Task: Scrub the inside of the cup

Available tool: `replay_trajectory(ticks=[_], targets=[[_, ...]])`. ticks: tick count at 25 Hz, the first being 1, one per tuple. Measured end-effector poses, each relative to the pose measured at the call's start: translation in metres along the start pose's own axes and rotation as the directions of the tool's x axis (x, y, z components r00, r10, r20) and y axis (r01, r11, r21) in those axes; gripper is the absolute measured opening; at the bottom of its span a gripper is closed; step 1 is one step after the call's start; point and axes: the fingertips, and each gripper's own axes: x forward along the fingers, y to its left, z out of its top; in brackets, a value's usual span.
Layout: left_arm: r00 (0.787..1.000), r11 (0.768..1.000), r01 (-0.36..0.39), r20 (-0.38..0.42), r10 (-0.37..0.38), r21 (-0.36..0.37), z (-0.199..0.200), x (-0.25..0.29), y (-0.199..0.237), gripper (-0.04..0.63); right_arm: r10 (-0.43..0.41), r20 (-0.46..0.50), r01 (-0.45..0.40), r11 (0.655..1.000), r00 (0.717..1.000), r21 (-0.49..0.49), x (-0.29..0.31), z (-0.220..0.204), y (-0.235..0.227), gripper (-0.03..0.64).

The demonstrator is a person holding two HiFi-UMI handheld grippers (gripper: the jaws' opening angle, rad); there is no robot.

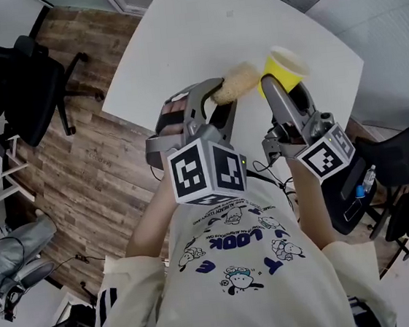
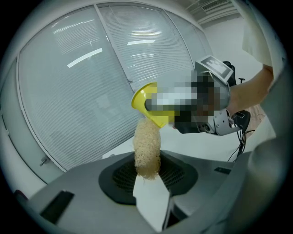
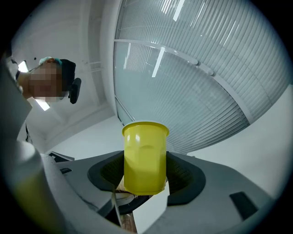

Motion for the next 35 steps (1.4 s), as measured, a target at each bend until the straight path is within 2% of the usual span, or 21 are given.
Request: replay_trajectory(ticks=[9,17,25,35], targets=[[0.999,0.999,-0.032,0.008,0.032,-0.006,0.006,-0.005,0.010,0.147,-0.005,-0.037,0.004,1.000,0.999,-0.006,-0.004,-0.014,0.003,0.250],[0.998,0.998,-0.064,0.017,0.065,-0.027,0.006,-0.007,0.029,0.147,0.020,-0.087,-0.025,0.998,0.996,-0.056,0.002,-0.028,0.018,0.250],[0.999,0.999,-0.024,0.027,0.025,-0.029,0.009,0.000,0.026,0.149,0.056,-0.089,-0.063,0.995,0.994,-0.081,0.004,-0.028,0.032,0.250],[1.000,1.000,-0.007,0.012,0.007,0.003,0.010,0.006,0.012,0.147,0.049,-0.044,-0.054,0.992,0.998,-0.114,0.004,-0.010,0.031,0.250]])
